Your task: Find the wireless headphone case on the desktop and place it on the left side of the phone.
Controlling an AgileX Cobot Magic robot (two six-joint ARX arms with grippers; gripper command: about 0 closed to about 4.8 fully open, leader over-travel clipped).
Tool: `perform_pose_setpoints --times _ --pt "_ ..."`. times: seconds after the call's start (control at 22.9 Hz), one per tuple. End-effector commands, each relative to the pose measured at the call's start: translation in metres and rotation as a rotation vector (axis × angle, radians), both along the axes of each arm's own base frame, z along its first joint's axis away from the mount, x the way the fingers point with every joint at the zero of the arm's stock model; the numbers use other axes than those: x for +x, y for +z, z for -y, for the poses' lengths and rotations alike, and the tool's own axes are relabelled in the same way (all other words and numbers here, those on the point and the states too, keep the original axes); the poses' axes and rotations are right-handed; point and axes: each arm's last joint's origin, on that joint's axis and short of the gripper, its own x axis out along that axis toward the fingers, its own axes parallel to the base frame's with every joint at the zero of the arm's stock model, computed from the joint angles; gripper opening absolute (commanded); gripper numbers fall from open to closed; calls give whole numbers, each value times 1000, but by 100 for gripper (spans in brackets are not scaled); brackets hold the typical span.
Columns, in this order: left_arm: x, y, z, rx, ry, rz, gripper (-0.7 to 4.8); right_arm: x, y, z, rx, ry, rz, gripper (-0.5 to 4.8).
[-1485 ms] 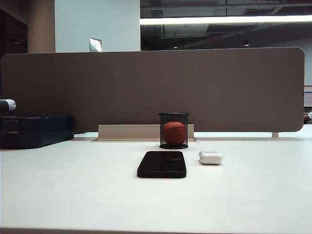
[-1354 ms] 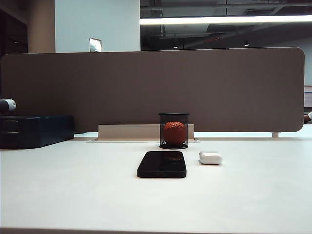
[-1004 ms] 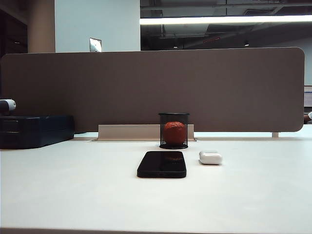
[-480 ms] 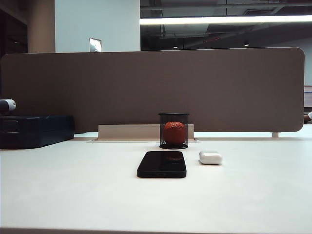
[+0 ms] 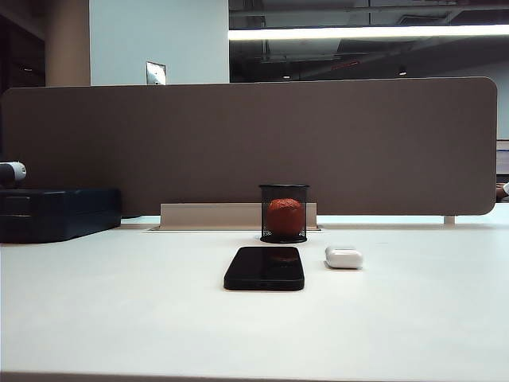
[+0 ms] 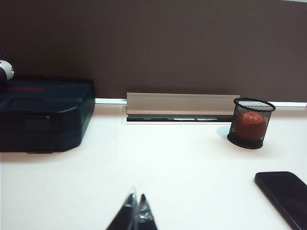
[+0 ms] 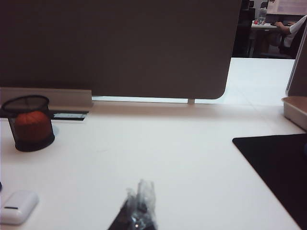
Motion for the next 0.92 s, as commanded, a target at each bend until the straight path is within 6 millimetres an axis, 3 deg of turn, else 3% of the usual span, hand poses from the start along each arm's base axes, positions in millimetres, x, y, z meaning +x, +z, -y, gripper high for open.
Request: perform_pose_setpoints --times 0.04,0.22,0.44,0.7,0.92 --pt "0 1 0 1 1 8 -5 -14 27 0 4 -12 35 -9" --pt "0 1 0 0 2 8 -5 -34 67 0 6 -36 25 -9" --pt "0 1 0 1 2 7 -5 -43 124 0 6 -23 -112 -8" --pt "0 1 0 1 2 7 -5 -34 200 -3 24 94 -337 -8" --pt "0 1 0 1 2 7 -5 -19 225 -7 59 235 -443 -8"
